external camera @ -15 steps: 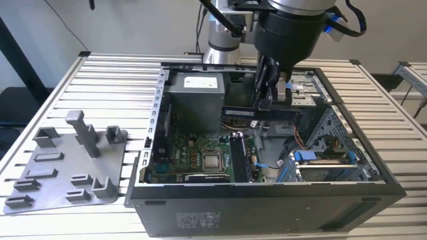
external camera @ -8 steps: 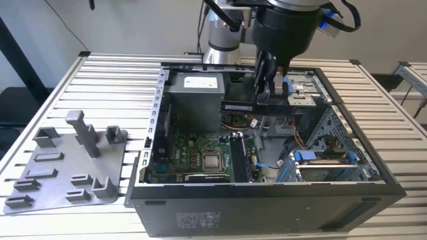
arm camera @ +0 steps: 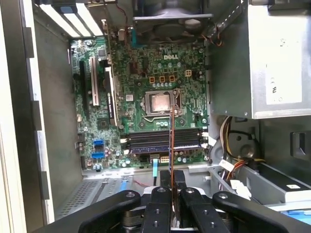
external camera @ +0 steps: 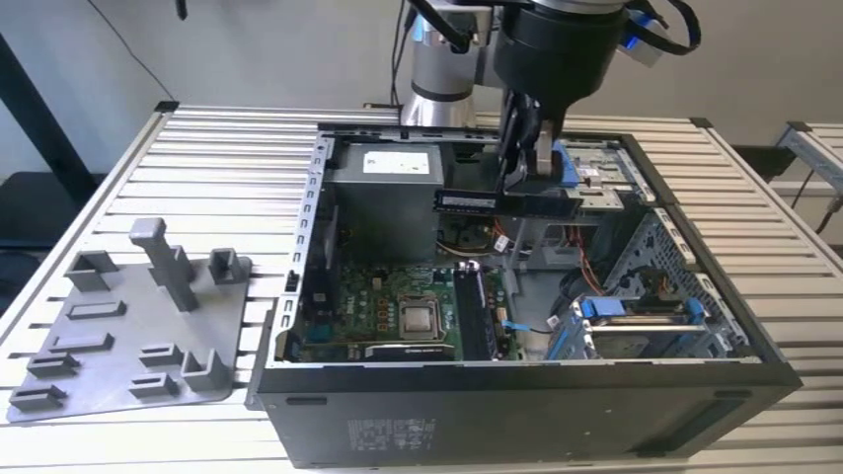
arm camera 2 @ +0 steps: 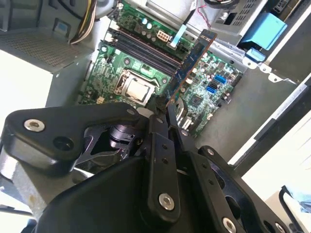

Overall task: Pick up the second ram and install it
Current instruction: 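Pick up the second ram and move it above second insertion slot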

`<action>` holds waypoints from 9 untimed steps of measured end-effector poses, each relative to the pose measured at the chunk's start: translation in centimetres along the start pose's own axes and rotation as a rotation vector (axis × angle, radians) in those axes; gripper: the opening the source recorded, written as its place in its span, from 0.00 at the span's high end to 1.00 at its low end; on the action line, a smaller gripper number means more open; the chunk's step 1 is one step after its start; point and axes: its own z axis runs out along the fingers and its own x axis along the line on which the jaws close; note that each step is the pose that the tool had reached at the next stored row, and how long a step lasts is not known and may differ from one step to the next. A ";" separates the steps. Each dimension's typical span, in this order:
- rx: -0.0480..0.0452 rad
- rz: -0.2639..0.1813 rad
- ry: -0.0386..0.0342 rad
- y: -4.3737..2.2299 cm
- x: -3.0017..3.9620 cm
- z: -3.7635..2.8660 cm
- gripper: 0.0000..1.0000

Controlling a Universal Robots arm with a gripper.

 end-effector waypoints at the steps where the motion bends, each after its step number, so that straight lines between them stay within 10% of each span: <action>1: -0.0001 0.000 -0.0012 0.02 -0.16 0.01 0.86; 9: -0.0011 0.001 -0.0128 0.13 -1.44 0.11 0.86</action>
